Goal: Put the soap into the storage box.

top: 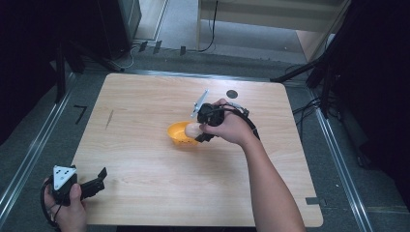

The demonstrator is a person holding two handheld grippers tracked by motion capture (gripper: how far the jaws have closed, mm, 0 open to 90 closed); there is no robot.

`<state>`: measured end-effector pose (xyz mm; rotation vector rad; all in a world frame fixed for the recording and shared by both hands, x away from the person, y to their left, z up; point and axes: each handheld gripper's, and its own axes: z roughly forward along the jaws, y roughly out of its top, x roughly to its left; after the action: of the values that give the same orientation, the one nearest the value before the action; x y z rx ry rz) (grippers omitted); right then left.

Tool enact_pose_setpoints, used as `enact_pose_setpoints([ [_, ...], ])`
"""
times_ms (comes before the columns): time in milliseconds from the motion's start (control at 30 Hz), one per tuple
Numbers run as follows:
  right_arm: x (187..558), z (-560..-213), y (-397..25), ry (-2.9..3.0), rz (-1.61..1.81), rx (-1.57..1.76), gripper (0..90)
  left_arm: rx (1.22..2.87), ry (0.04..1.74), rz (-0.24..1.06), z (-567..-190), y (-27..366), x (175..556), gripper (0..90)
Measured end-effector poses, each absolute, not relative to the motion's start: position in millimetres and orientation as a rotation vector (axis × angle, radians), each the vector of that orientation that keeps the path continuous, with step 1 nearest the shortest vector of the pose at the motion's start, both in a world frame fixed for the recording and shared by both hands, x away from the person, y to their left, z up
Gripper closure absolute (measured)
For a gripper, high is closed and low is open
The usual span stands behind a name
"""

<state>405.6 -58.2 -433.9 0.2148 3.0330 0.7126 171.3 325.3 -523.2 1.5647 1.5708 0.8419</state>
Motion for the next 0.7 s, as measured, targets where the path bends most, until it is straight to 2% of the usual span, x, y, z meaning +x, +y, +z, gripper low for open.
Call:
enact_pose_setpoints([
  [700, 424, -442, -23, 3.071, 0.666, 0.112, 33.4, 1.542, 1.579, 0.823, -523, 327, 172, 0.0],
])
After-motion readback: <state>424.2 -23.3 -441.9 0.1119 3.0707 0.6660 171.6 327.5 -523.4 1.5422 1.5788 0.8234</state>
